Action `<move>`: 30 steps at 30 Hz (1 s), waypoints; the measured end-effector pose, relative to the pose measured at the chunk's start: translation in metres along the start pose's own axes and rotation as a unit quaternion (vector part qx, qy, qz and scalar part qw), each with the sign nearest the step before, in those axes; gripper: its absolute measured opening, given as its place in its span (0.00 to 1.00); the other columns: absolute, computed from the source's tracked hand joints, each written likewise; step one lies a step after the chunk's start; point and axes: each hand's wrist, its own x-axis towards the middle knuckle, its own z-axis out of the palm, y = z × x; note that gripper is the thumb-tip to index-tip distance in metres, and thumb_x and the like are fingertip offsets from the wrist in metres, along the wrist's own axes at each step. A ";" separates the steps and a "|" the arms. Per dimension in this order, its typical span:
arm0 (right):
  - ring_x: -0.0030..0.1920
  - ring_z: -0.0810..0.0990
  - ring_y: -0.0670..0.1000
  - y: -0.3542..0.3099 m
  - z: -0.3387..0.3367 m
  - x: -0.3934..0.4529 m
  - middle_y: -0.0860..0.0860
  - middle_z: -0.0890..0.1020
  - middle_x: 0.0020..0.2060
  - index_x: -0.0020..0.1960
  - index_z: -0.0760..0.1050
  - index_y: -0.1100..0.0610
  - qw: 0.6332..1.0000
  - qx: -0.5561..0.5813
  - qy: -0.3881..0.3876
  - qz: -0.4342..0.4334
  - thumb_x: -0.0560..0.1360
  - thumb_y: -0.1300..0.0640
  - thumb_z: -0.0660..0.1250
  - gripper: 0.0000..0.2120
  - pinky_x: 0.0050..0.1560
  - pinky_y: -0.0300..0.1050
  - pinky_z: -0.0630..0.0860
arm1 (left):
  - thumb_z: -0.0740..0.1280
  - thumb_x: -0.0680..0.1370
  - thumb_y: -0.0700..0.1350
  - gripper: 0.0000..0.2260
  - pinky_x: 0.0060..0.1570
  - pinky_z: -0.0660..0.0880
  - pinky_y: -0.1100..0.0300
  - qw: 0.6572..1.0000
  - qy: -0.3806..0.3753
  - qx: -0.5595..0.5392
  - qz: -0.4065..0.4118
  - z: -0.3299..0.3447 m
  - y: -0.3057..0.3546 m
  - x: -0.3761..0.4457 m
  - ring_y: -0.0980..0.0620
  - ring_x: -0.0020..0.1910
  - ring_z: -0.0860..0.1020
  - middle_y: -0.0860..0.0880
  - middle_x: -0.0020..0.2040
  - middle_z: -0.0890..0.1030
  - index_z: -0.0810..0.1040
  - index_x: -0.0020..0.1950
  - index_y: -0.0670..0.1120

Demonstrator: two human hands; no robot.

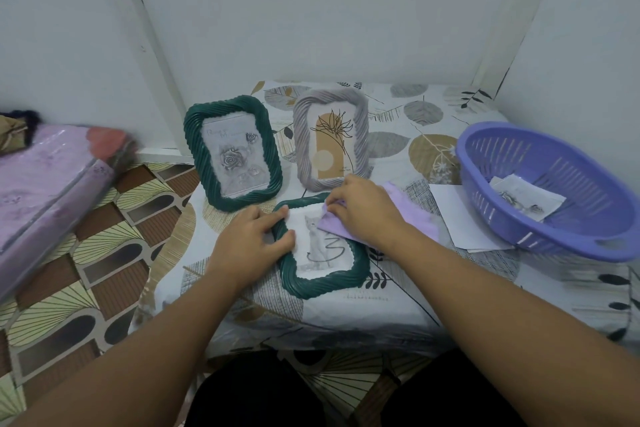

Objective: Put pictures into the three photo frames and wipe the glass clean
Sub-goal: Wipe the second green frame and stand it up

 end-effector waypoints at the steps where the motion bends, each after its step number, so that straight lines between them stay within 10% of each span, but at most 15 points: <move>1: 0.50 0.77 0.53 -0.002 0.001 0.002 0.47 0.72 0.47 0.55 0.85 0.49 1.000 -0.001 0.005 0.005 0.81 0.51 0.65 0.10 0.53 0.52 0.74 | 0.64 0.73 0.67 0.28 0.50 0.73 0.56 1.000 0.002 0.000 0.001 0.000 0.000 0.000 0.57 0.50 0.72 0.58 0.47 0.72 0.76 0.71 0.60; 30: 0.49 0.76 0.47 0.014 0.003 -0.019 0.47 0.77 0.47 0.53 0.86 0.48 0.993 0.119 -0.028 -0.004 0.79 0.50 0.70 0.07 0.54 0.47 0.74 | 0.69 0.76 0.62 0.24 0.50 0.72 0.56 1.000 0.012 -0.005 0.006 0.001 0.000 0.000 0.57 0.50 0.71 0.57 0.47 0.72 0.76 0.71 0.60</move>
